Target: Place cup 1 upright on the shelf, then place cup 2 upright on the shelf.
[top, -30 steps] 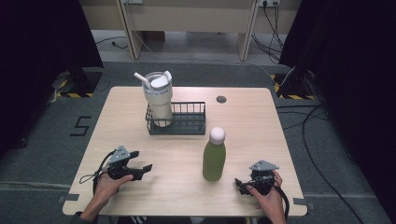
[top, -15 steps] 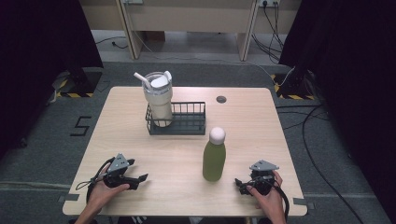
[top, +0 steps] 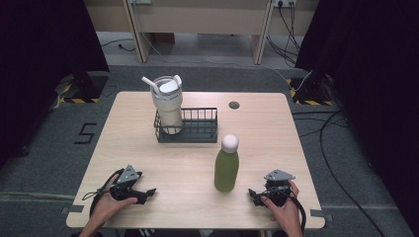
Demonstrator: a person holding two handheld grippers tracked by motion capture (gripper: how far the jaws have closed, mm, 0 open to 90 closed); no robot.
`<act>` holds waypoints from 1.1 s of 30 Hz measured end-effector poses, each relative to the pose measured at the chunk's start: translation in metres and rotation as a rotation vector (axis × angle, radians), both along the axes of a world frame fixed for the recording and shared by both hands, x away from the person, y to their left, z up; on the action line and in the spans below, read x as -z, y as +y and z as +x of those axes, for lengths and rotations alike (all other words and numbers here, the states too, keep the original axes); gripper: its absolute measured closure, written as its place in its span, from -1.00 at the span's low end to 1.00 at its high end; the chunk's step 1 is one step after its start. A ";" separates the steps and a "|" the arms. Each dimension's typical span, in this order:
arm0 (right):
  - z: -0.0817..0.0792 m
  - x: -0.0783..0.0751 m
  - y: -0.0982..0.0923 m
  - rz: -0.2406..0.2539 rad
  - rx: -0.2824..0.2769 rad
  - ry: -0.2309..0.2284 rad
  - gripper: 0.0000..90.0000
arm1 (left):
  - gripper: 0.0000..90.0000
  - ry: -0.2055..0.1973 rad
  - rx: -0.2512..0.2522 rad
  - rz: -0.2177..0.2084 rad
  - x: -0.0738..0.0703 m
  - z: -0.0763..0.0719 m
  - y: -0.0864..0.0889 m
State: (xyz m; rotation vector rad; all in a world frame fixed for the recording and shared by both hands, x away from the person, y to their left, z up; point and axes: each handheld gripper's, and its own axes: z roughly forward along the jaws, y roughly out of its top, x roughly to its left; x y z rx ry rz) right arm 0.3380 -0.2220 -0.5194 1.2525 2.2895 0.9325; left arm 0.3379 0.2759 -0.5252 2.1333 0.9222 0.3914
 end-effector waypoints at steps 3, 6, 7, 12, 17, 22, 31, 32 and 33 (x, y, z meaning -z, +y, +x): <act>0.000 0.000 0.000 0.000 0.000 0.000 -0.99 | -0.73 0.001 0.002 0.000 0.000 0.000 0.000; 0.000 0.000 0.001 0.002 0.002 0.003 -0.99 | -0.74 0.002 0.004 0.000 0.000 0.000 0.000; 0.000 0.000 0.001 0.002 0.002 0.003 -0.99 | -0.74 0.002 0.004 0.000 0.000 0.000 0.000; 0.000 -0.001 0.003 -0.003 -0.007 -0.007 -0.92 | -0.74 0.001 0.004 0.000 0.000 0.000 0.000; -0.002 -0.004 0.005 0.009 -0.036 -0.039 -0.60 | -0.74 0.001 0.003 0.000 0.000 0.000 0.000; -0.007 -0.012 0.005 0.023 -0.046 -0.086 -0.67 | -0.74 0.002 0.004 0.000 0.000 0.000 0.000; -0.014 -0.021 0.015 0.041 -0.104 -0.144 -0.66 | -0.74 0.002 0.005 0.001 0.000 0.000 0.000; -0.014 -0.021 0.015 0.036 -0.112 -0.151 -0.66 | -0.74 0.002 0.005 0.001 0.000 0.000 0.000; -0.015 -0.021 0.017 0.042 -0.115 -0.151 -0.66 | -0.74 0.001 0.004 0.000 0.000 0.000 0.000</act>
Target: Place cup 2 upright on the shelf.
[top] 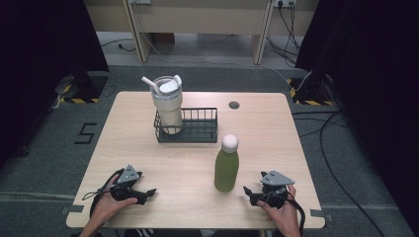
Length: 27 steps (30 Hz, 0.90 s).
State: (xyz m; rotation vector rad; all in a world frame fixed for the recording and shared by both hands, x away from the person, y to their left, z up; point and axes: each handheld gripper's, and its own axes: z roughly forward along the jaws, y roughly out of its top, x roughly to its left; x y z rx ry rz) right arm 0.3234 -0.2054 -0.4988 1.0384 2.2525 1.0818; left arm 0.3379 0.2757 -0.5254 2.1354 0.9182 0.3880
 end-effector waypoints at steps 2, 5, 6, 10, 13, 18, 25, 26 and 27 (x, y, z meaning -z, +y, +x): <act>-0.001 -0.001 0.001 0.014 -0.014 -0.006 -0.66 | -0.74 0.001 0.001 0.001 0.000 0.000 0.000; -0.003 -0.003 0.003 0.020 -0.030 -0.021 -0.66 | -0.74 0.001 0.001 0.001 0.000 0.000 0.000; -0.003 -0.004 0.004 0.026 -0.034 -0.025 -0.66 | -0.74 0.001 0.001 0.001 0.000 0.000 0.000; -0.004 -0.006 0.008 0.060 -0.062 -0.023 -0.66 | -0.74 0.001 0.001 -0.001 0.000 0.000 0.000; -0.004 -0.008 0.013 0.057 -0.080 -0.038 -0.66 | -0.75 0.003 0.003 -0.001 0.000 0.001 0.000; -0.005 -0.014 0.020 0.094 -0.125 -0.072 -0.66 | -0.75 0.003 0.002 0.000 0.000 0.001 0.000; -0.003 -0.017 0.030 0.110 -0.158 -0.082 -0.66 | -0.75 0.002 0.002 0.000 0.000 0.001 0.000; -0.003 -0.017 0.030 0.110 -0.158 -0.082 -0.66 | -0.75 0.002 0.002 0.000 0.000 0.001 0.000; -0.004 -0.017 0.031 0.114 -0.163 -0.084 -0.66 | -0.75 0.002 0.002 0.000 0.000 0.001 0.000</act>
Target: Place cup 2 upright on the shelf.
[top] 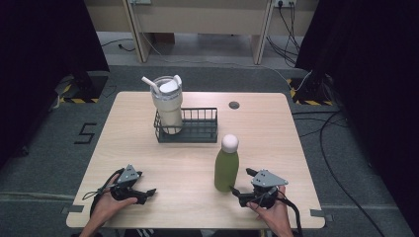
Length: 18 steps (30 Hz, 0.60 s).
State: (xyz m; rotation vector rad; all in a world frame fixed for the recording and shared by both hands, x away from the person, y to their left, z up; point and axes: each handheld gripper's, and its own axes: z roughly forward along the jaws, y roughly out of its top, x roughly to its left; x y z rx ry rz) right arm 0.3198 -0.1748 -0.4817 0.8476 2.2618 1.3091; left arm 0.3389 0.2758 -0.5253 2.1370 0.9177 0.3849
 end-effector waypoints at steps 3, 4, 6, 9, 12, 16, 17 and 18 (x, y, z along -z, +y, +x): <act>0.001 -0.001 0.004 0.011 -0.010 -0.012 -0.66 | -0.76 0.000 0.000 0.001 0.000 0.000 0.000; 0.002 -0.001 0.006 0.025 -0.016 -0.015 -0.66 | -0.76 -0.001 0.000 0.001 0.000 0.000 0.000; 0.003 0.000 0.007 0.030 -0.021 -0.017 -0.66 | -0.76 -0.001 0.000 0.001 0.000 0.000 0.000; 0.004 0.000 0.011 0.036 -0.035 -0.018 -0.66 | -0.76 0.000 0.000 0.000 0.000 0.000 0.000; 0.006 0.001 0.013 0.055 -0.044 -0.016 -0.66 | -0.76 0.000 0.000 0.001 0.000 0.000 0.000; 0.009 0.003 0.016 0.067 -0.052 -0.023 -0.66 | -0.76 0.000 0.001 0.000 0.000 0.000 0.000; 0.011 0.003 0.017 0.069 -0.056 -0.025 -0.66 | -0.76 0.000 0.001 0.001 0.000 0.000 0.000; 0.012 0.003 0.018 0.069 -0.057 -0.025 -0.66 | -0.76 0.000 0.001 0.001 0.000 0.000 0.000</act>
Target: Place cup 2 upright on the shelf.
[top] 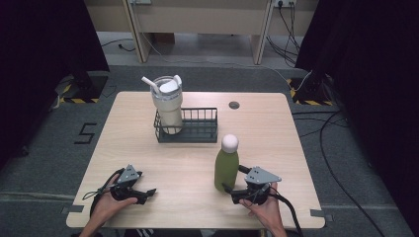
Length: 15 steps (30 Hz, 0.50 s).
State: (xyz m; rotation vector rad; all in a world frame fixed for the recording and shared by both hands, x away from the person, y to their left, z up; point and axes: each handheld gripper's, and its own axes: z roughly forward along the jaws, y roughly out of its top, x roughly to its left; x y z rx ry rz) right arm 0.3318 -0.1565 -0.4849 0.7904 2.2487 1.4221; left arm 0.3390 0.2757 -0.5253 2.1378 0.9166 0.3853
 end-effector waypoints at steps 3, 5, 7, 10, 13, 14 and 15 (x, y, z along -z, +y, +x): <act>0.004 0.001 0.005 -0.004 -0.010 -0.013 -0.66 | -0.76 0.000 0.000 0.001 0.000 0.000 0.000; 0.007 0.002 0.009 0.003 -0.009 -0.012 -0.65 | -0.76 0.000 0.000 0.000 0.000 0.000 0.000; 0.009 0.004 0.011 0.016 -0.013 -0.004 -0.64 | -0.76 0.000 0.000 0.000 0.000 0.000 0.000; 0.010 0.006 0.013 0.014 -0.015 -0.011 -0.62 | -0.76 0.000 0.000 0.000 0.000 0.000 0.000; 0.011 0.007 0.015 0.025 -0.015 -0.016 -0.63 | -0.76 0.000 0.000 0.000 0.000 0.000 0.000; 0.011 0.008 0.016 0.029 -0.015 -0.015 -0.63 | -0.76 0.000 0.000 0.000 0.000 0.000 0.000; 0.013 0.009 0.017 0.038 -0.015 -0.018 -0.62 | -0.76 0.000 0.000 0.000 0.000 0.000 0.000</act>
